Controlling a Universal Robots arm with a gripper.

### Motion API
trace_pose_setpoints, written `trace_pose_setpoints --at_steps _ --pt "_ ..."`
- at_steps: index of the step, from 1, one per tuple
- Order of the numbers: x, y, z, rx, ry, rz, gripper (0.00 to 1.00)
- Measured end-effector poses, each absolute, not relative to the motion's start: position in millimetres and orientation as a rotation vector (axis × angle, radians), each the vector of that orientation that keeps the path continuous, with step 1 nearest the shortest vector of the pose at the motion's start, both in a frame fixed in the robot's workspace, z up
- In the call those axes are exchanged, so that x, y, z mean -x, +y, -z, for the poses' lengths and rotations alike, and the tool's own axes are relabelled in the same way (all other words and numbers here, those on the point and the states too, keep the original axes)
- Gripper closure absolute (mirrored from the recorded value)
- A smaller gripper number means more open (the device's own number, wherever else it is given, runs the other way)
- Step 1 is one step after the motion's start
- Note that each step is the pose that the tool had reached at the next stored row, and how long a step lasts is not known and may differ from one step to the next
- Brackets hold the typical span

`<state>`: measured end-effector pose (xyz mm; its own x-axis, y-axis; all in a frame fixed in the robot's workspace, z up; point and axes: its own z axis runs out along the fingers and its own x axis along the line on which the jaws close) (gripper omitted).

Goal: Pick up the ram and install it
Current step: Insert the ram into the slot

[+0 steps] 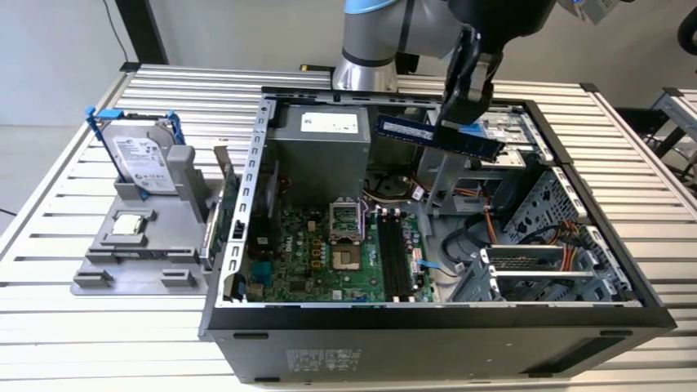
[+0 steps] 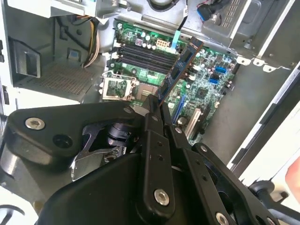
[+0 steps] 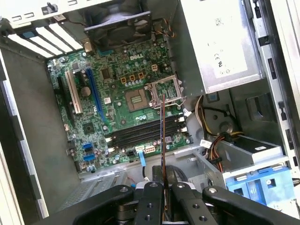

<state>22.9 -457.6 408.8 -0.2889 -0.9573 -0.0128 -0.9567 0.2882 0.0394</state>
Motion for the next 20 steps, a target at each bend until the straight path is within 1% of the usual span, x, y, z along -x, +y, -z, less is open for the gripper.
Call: trace_pose_setpoints --at_steps 8,20 --pt "-22.9 -457.7 -408.8 -1.828 -2.539 0.062 1.0" --pt "-22.9 -457.6 -408.6 -1.558 -2.718 0.064 1.0"
